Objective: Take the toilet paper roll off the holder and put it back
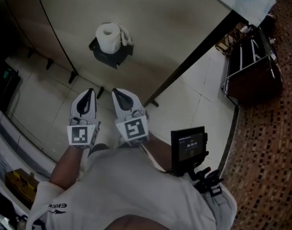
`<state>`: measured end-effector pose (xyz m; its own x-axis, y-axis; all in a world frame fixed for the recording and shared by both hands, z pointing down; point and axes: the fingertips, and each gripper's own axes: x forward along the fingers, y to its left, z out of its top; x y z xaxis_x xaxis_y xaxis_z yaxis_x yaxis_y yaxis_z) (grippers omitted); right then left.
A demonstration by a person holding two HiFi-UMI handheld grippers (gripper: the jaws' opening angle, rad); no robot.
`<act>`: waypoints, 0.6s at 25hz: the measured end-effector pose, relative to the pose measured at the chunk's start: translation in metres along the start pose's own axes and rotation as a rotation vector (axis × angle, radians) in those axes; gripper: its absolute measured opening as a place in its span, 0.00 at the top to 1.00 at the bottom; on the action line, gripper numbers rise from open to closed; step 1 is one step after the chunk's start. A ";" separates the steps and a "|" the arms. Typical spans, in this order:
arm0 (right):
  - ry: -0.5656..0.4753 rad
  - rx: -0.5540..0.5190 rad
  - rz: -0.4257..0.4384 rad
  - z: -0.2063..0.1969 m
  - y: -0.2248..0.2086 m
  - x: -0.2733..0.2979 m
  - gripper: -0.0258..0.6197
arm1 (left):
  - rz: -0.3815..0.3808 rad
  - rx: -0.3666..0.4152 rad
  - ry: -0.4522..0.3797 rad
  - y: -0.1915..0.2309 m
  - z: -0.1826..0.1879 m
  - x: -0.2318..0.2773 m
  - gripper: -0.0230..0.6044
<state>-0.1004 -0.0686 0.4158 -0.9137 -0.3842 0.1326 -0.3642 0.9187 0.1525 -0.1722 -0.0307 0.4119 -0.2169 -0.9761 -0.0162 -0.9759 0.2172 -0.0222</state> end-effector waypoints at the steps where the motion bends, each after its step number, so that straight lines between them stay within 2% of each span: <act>1: 0.003 -0.004 0.001 0.000 -0.003 0.006 0.94 | -0.003 0.000 0.008 0.003 -0.002 0.006 0.96; 8: 0.034 -0.052 -0.022 0.015 -0.028 0.059 0.94 | -0.065 -0.013 -0.042 0.033 0.010 0.060 0.96; 15: 0.145 -0.186 -0.028 0.042 -0.060 0.115 0.94 | -0.169 -0.016 -0.079 0.060 0.020 0.118 0.96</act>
<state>-0.1916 -0.1642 0.3803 -0.8633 -0.4310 0.2627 -0.3378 0.8800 0.3338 -0.2554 -0.1325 0.3883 -0.0474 -0.9946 -0.0925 -0.9987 0.0490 -0.0158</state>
